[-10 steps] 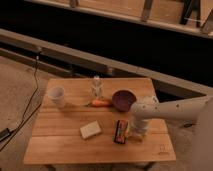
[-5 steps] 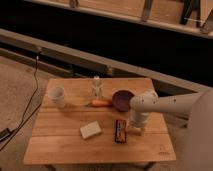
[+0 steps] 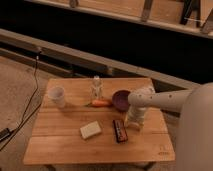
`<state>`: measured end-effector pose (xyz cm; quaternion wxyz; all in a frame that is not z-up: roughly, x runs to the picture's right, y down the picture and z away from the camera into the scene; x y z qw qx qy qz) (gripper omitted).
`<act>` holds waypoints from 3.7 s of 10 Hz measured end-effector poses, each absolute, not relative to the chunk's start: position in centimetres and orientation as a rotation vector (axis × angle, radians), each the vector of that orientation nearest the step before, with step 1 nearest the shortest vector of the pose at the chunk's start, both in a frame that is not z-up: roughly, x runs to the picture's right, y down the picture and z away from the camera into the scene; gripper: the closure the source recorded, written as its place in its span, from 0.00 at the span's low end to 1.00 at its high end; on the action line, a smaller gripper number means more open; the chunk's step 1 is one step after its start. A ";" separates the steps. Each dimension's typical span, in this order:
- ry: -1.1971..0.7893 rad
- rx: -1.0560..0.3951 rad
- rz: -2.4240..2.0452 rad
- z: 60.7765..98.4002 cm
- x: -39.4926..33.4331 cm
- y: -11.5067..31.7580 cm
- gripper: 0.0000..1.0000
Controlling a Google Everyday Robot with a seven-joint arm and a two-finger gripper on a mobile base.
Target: Push the eraser across the table
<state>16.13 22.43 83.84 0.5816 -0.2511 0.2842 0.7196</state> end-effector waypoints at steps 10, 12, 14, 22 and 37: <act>0.618 -0.627 1.612 82.6 13.4 22.8 0.35; 0.623 -0.639 1.594 82.5 13.0 23.5 0.35; 0.633 -0.652 1.571 82.0 12.7 24.3 0.35; 0.627 -0.718 1.470 79.3 9.5 27.0 0.35; 0.571 -0.849 1.254 76.0 -0.4 31.8 0.35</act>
